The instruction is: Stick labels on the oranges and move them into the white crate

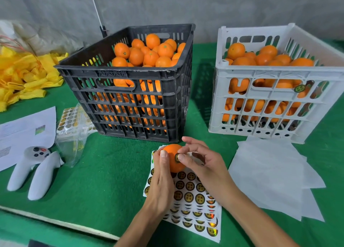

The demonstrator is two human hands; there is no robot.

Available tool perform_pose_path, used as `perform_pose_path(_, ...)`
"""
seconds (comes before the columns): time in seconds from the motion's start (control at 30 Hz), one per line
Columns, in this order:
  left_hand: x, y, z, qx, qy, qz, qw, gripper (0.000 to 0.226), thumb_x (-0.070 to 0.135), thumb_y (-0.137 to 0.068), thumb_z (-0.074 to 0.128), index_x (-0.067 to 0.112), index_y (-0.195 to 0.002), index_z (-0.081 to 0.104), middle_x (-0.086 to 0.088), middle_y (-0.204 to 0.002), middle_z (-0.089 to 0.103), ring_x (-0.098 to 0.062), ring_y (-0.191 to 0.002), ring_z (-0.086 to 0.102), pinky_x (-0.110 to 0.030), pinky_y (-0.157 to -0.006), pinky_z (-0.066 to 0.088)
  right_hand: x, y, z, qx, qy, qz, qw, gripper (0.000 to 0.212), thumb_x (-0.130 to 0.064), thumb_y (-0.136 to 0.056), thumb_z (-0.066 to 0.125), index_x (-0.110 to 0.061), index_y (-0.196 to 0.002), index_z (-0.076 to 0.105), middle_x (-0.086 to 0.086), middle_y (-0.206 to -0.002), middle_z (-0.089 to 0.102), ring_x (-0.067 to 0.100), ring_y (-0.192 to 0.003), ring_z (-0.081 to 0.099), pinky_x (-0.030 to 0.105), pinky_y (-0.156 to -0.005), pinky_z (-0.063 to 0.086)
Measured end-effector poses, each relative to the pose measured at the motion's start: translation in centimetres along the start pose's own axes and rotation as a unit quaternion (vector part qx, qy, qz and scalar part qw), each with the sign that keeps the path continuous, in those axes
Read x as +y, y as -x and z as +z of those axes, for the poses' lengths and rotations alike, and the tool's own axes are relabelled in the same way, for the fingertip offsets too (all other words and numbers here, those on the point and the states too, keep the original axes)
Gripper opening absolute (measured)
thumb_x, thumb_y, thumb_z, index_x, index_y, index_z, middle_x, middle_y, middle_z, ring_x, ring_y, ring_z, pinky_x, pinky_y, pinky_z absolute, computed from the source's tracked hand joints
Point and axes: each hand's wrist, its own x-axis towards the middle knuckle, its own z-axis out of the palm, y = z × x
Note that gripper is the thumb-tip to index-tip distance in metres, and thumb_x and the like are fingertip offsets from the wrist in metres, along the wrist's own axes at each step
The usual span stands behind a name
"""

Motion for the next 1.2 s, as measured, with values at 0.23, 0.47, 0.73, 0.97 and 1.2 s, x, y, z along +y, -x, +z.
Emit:
perform_pose_path(0.23,0.8,-0.3,-0.2,-0.018,0.039,-0.042,0.998,0.057,0.085,-0.089,0.039,0.043,-0.128,0.048,0.017,-0.113,0.071,-0.006,-0.106,0.071,-0.023,-0.083,0.055,0.7,0.0,0.1,-0.027,0.021,-0.021,0.999,0.045,-0.037,-0.094,0.068,-0.045,-0.138,0.059,-0.019,-0.133,0.063,-0.002,-0.123,0.058,0.012,-0.096,0.049)
perform_pose_path(0.47,2.3,-1.0,0.1,-0.022,0.087,-0.029,0.996,0.049,0.053,-0.095,0.061,0.022,-0.132,0.051,0.007,-0.105,0.074,-0.012,-0.096,0.075,-0.018,-0.079,0.056,0.7,0.4,0.3,0.010,0.120,-0.076,0.990,0.038,-0.040,-0.106,0.047,-0.045,-0.144,0.051,-0.029,-0.143,0.053,-0.008,-0.133,0.047,0.021,-0.110,0.040)
perform_pose_path(0.73,12.9,-5.9,1.9,-0.099,0.039,0.144,0.984,0.062,0.062,-0.088,0.072,0.042,-0.141,0.047,0.016,-0.121,0.064,-0.008,-0.108,0.069,-0.023,-0.086,0.058,1.0,-1.1,-1.5,0.156,0.266,-0.104,0.946,0.038,-0.039,-0.104,0.049,-0.033,-0.140,0.058,-0.033,-0.145,0.044,-0.005,-0.140,0.038,0.035,-0.117,0.038)
perform_pose_path(0.97,23.7,-15.1,8.6,-0.095,-0.104,0.248,0.958,0.080,0.050,-0.082,0.085,0.041,-0.150,0.043,0.006,-0.146,0.052,-0.017,-0.128,0.058,-0.047,-0.106,0.053,0.7,-2.2,-3.1,0.070,0.400,-0.106,0.908,0.040,-0.046,-0.102,0.050,-0.037,-0.140,0.058,-0.037,-0.148,0.029,-0.009,-0.143,0.026,0.023,-0.122,0.021)
perform_pose_path(1.2,24.6,-20.4,9.0,-0.052,-0.229,0.239,0.942,0.048,0.040,-0.093,0.077,0.019,-0.133,0.063,-0.002,-0.134,0.066,-0.021,-0.109,0.066,-0.042,-0.098,0.055,-9.8,-7.1,-8.0,0.309,0.370,-0.344,0.806,0.028,-0.018,-0.100,0.060,-0.014,-0.127,0.068,-0.002,-0.135,0.062,0.013,-0.126,0.055,0.027,-0.111,0.040)
